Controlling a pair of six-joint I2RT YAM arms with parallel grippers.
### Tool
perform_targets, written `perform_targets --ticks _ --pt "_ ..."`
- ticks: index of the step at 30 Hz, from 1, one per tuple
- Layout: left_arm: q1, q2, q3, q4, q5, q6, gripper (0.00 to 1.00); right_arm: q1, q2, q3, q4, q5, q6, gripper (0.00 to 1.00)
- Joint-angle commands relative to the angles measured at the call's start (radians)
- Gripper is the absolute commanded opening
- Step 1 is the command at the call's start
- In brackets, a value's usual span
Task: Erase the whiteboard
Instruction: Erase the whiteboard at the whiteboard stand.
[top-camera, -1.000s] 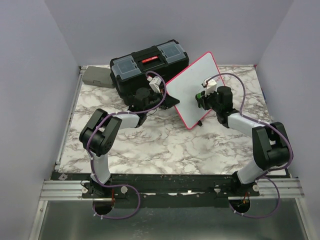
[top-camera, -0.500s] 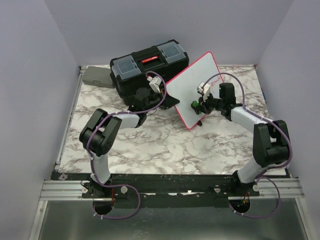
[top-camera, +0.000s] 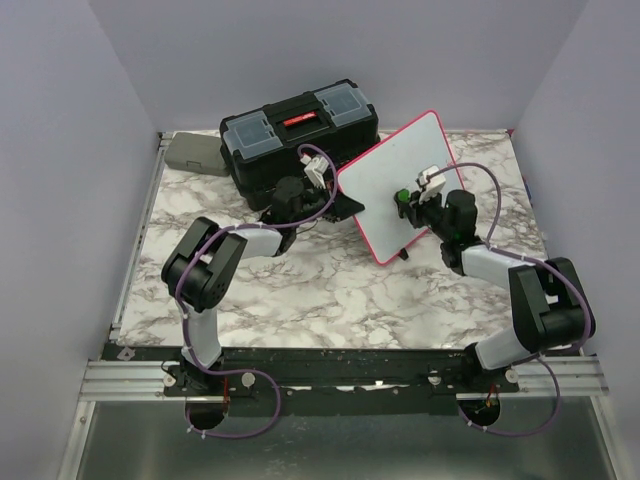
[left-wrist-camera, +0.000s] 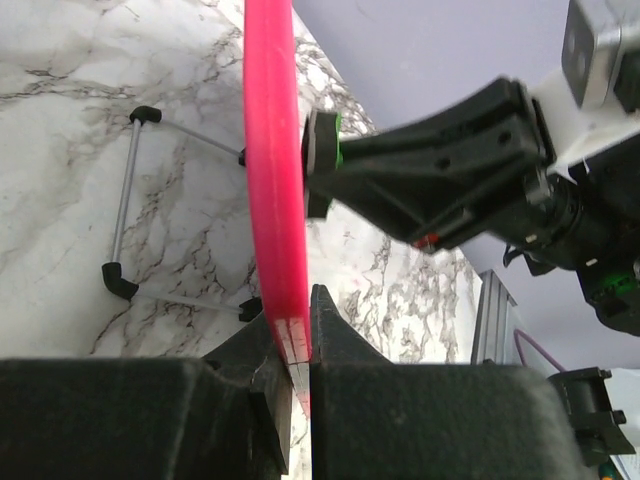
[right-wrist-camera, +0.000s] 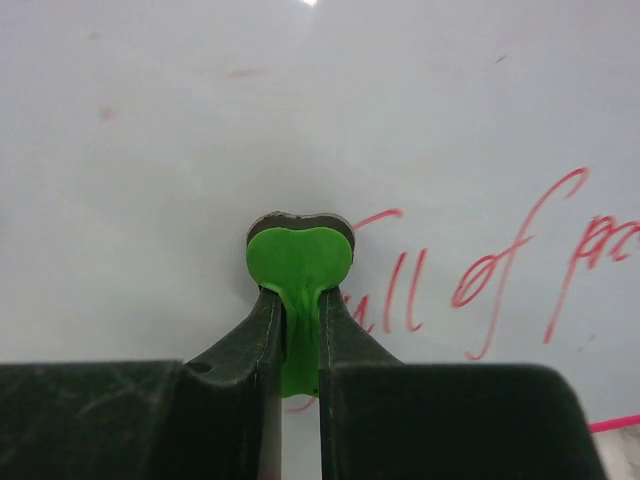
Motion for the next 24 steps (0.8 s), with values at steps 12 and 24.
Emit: perform_targets --ticks 12,24 --pt "-0.034 0.005 0.038 0.012 0.115 -0.030 0.00 -0.009 0.059 0.242 -0.613 -0.260 -0.449 0.01" --pt "-0.035 -0.002 0.035 0.012 0.115 -0.027 0.00 -0.035 0.199 0.370 -1.006 -0.399 -0.733 0.01"
